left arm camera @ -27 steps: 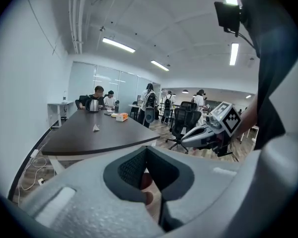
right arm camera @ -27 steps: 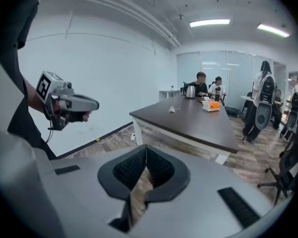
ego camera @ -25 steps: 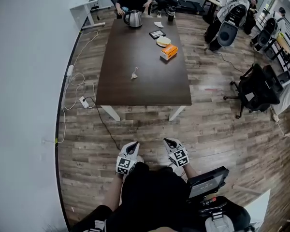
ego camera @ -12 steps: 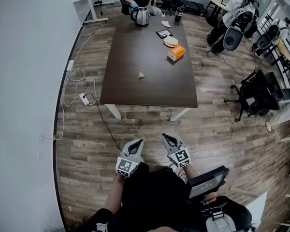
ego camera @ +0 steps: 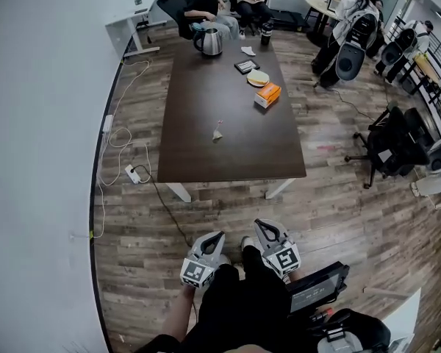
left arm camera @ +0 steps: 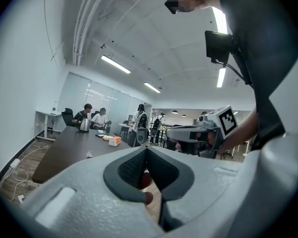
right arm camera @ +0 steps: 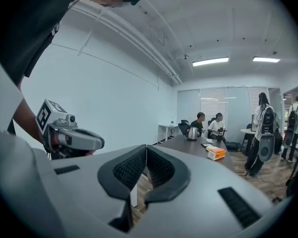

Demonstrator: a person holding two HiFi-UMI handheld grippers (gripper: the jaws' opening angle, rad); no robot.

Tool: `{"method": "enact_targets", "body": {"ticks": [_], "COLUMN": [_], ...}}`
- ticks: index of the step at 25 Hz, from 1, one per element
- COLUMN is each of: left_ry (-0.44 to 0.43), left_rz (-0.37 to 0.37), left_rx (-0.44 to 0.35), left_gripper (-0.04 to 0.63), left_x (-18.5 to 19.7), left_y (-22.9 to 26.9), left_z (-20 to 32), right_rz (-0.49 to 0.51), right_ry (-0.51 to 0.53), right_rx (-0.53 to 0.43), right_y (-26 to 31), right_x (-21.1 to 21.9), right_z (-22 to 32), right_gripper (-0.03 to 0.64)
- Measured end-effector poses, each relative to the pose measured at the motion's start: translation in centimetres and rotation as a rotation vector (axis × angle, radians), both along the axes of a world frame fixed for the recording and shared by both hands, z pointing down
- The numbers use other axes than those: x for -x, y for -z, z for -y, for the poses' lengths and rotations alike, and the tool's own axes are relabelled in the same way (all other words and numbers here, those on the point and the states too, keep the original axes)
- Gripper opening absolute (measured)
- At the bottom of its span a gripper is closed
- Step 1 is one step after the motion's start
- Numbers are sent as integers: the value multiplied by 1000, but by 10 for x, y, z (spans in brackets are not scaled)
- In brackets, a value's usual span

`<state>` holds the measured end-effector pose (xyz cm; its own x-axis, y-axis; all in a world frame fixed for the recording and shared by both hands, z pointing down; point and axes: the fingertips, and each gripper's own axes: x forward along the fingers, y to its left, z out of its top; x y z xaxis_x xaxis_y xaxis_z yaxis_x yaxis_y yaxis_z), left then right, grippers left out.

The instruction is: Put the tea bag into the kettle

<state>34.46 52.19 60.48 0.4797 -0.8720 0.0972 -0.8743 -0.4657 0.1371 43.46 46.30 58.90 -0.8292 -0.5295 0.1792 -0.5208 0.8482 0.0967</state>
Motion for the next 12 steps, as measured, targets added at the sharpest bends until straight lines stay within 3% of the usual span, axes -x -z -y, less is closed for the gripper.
{"method": "enact_targets", "body": {"ticks": [8, 12], "left_ry": [92, 105], "left_rz": [-26, 10], "left_rx": [-8, -2], "left_gripper": [0, 0], "left_x": [5, -11], "left_y": [28, 36], "left_z": [37, 51], "right_rz": [69, 101], "right_ry": [76, 107], "right_rx": [-3, -26], "right_y": [20, 29], "right_x": [22, 6], "right_z": [35, 57], "right_gripper": [8, 8]}}
